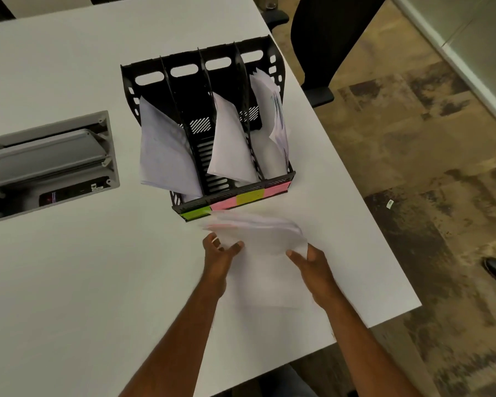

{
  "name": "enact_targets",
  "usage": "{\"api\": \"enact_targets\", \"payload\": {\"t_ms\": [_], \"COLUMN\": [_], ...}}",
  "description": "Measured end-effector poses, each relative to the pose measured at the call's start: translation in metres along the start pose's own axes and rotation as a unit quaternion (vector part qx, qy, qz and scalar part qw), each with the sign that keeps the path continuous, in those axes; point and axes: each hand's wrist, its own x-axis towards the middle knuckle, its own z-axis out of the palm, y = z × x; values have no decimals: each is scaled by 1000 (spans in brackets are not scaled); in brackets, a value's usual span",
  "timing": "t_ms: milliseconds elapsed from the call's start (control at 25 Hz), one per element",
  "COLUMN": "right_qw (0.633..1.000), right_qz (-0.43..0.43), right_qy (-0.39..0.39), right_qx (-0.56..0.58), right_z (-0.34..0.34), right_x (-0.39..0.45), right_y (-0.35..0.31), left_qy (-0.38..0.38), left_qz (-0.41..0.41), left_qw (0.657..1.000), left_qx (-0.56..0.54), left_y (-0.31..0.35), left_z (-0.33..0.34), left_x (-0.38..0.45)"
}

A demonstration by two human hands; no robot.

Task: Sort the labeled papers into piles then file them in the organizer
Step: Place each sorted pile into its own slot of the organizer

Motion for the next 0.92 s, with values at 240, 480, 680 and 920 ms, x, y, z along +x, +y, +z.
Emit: {"api": "enact_targets", "payload": {"t_ms": [240, 480, 680, 920], "right_qw": [996, 923, 969, 980], "right_qz": [-78, -360, -198, -159], "right_qy": [21, 111, 134, 119], "right_qx": [24, -83, -66, -18], "right_z": [-2, 24, 65, 77], "right_x": [-5, -42, -59, -59], "right_y": [-49, -64, -29, -27], "left_qy": [-131, -57, -76, -83], "left_qz": [144, 334, 298, 220], "left_qw": [981, 941, 951, 971], "left_qx": [9, 4, 23, 34], "left_y": [43, 67, 25, 24], "left_z": [-34, -30, -32, -37], "left_x": [-26, -81, -88, -74]}}
